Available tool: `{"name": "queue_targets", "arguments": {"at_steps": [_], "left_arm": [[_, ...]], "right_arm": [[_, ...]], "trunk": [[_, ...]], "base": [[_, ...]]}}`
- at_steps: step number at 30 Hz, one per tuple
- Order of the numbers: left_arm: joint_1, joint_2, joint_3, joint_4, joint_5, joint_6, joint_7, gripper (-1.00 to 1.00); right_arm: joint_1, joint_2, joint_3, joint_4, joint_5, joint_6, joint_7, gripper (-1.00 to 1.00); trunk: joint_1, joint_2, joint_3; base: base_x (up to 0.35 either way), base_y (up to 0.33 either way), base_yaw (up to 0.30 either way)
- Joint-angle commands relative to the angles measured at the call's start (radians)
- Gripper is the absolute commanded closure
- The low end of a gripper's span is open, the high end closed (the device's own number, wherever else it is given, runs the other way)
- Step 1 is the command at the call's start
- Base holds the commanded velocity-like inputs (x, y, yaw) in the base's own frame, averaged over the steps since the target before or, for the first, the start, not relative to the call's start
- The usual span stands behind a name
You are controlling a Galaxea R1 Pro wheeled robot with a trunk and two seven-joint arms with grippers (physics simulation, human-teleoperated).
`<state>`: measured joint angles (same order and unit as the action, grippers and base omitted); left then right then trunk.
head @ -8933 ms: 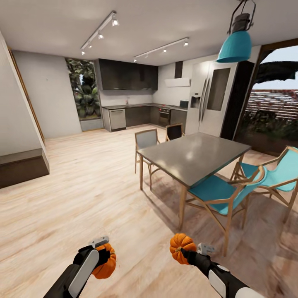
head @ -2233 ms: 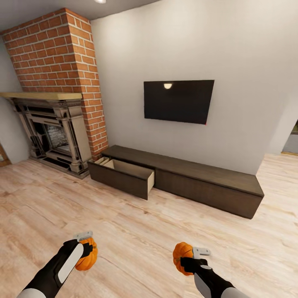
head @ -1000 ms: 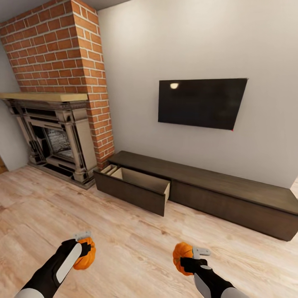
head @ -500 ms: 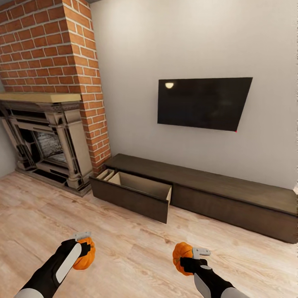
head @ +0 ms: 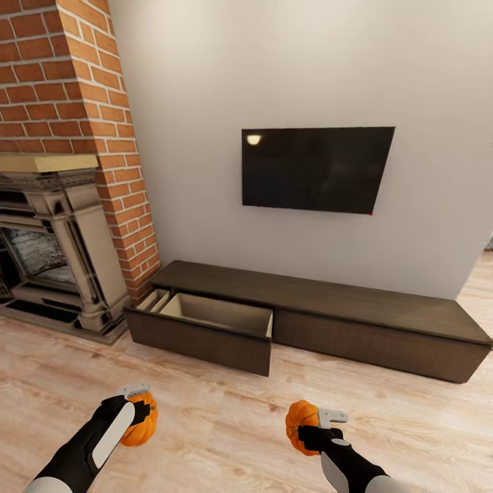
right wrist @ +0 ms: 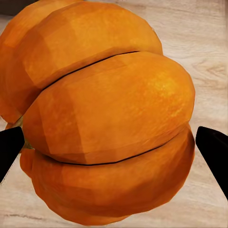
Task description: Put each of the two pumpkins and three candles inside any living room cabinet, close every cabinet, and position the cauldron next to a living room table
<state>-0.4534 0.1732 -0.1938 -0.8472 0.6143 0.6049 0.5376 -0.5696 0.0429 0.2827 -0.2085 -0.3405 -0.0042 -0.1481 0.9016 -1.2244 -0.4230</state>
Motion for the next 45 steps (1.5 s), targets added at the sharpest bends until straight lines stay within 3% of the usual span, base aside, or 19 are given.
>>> {"name": "queue_targets", "arguments": {"at_steps": [1, 9, 29, 45], "left_arm": [[-0.001, 0.002, -0.005, -0.002, 0.007, 0.001, 0.01, 1.0], [-0.001, 0.002, -0.004, -0.003, 0.007, 0.001, 0.01, 1.0], [-0.001, 0.002, -0.004, -0.003, 0.007, 0.001, 0.01, 1.0], [-0.001, 0.002, -0.005, -0.003, 0.007, 0.001, 0.01, 1.0]], "right_arm": [[-0.001, 0.0, 0.009, 0.0, -0.009, 0.0, -0.007, 1.0], [-0.001, 0.003, 0.009, 0.0, -0.009, 0.0, -0.007, 1.0], [-0.001, 0.006, 0.009, 0.0, -0.009, 0.0, -0.007, 1.0], [-0.001, 0.006, 0.009, 0.0, -0.009, 0.0, -0.007, 1.0]], "trunk": [[0.0, -0.001, -0.001], [0.0, -0.001, -0.004], [0.0, -0.001, -0.004], [0.0, -0.001, -0.004]], "base": [[0.129, 0.315, -0.266], [0.07, 0.326, -0.22], [0.005, 0.336, -0.006], [0.24, 0.25, -0.13]]}}
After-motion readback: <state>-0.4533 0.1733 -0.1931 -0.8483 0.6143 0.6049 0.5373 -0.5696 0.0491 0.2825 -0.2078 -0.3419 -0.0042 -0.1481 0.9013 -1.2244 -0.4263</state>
